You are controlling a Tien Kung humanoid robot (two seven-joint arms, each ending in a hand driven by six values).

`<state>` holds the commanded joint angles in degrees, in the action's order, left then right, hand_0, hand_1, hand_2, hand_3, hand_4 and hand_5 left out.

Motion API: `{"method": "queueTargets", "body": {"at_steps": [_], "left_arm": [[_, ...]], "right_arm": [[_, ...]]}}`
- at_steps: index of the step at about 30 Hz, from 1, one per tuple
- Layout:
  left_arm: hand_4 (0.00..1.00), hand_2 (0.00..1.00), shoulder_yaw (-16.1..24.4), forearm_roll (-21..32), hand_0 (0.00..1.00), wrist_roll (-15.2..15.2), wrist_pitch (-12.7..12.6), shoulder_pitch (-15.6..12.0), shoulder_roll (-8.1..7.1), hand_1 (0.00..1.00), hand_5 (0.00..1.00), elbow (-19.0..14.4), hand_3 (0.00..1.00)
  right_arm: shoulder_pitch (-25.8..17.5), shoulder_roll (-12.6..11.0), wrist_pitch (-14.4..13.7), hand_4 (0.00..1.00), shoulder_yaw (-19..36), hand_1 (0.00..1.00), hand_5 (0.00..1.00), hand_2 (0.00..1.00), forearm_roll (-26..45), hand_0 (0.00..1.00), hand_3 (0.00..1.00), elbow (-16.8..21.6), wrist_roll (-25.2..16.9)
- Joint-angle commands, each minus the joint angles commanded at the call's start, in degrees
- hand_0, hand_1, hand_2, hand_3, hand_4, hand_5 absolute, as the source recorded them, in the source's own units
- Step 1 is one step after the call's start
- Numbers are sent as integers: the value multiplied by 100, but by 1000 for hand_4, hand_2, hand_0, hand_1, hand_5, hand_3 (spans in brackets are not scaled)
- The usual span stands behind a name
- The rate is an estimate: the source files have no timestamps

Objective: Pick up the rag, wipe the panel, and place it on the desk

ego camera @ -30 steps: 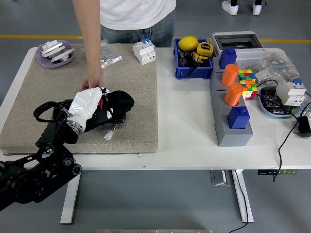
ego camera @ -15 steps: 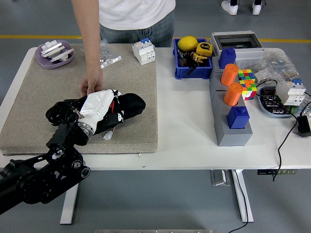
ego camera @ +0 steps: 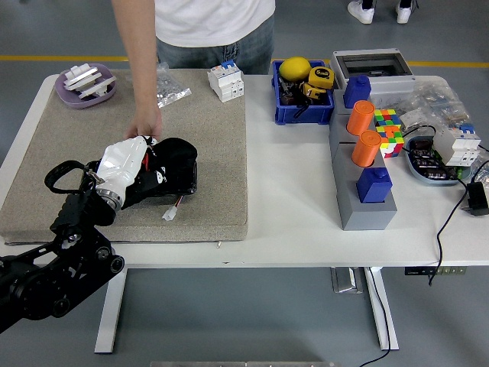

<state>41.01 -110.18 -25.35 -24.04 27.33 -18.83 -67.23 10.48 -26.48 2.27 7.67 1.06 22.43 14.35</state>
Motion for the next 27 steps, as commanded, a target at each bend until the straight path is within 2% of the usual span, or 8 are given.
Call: {"method": "queueTargets", "body": {"at_steps": [12, 27], "left_arm": [[346, 527, 708, -219, 151, -30, 72, -325, -341, 136, 2, 118, 536], [358, 528, 1653, -443, 155, -79, 101, -675, -480, 141, 2, 319, 539]], "right_arm": [[-9, -12, 7, 998, -27, 723, 522, 718, 42, 757, 704, -2, -23], [-29, -35, 14, 998, -44, 723, 522, 719, 77, 759, 704, -3, -37]]}}
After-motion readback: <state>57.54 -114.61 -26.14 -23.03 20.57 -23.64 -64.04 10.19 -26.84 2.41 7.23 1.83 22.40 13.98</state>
